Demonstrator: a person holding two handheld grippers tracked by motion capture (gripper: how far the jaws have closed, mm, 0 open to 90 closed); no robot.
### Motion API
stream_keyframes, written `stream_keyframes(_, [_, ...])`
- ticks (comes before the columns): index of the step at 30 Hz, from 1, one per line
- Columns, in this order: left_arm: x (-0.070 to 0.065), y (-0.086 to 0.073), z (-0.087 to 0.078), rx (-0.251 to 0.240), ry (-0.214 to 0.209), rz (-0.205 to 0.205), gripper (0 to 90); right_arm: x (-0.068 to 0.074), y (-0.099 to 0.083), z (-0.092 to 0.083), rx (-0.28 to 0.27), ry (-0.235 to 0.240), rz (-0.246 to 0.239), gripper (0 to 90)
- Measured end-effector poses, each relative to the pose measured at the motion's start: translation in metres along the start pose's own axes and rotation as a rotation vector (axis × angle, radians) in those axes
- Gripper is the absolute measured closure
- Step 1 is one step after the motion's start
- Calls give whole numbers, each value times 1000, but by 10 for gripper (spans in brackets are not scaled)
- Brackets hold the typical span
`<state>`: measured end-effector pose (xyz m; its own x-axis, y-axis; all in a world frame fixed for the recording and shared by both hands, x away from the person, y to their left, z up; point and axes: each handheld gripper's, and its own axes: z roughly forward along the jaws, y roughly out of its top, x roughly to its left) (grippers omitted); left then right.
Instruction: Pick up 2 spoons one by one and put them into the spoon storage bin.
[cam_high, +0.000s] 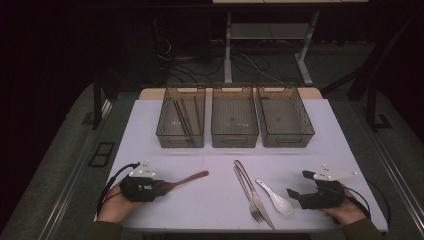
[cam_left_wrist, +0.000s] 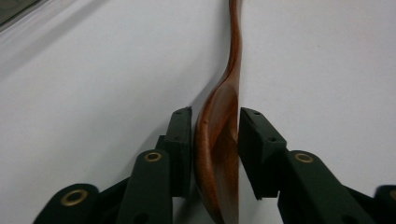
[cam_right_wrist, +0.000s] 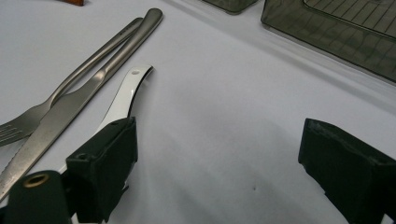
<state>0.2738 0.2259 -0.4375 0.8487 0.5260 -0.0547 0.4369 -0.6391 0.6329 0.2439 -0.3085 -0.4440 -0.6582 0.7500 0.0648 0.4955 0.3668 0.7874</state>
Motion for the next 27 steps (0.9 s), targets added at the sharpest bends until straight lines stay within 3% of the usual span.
stream_keyframes(7, [0,1,0,13,8,4,776,0,0,0,3,1,0,120])
stream_keyframes(20, [3,2,1,-9,-27,-27,783,0,0,0,3,0,-1,120])
stream_keyframes(27, [3,7,-1,-41,-16,-55,784,0,0,0,4,0,0,120])
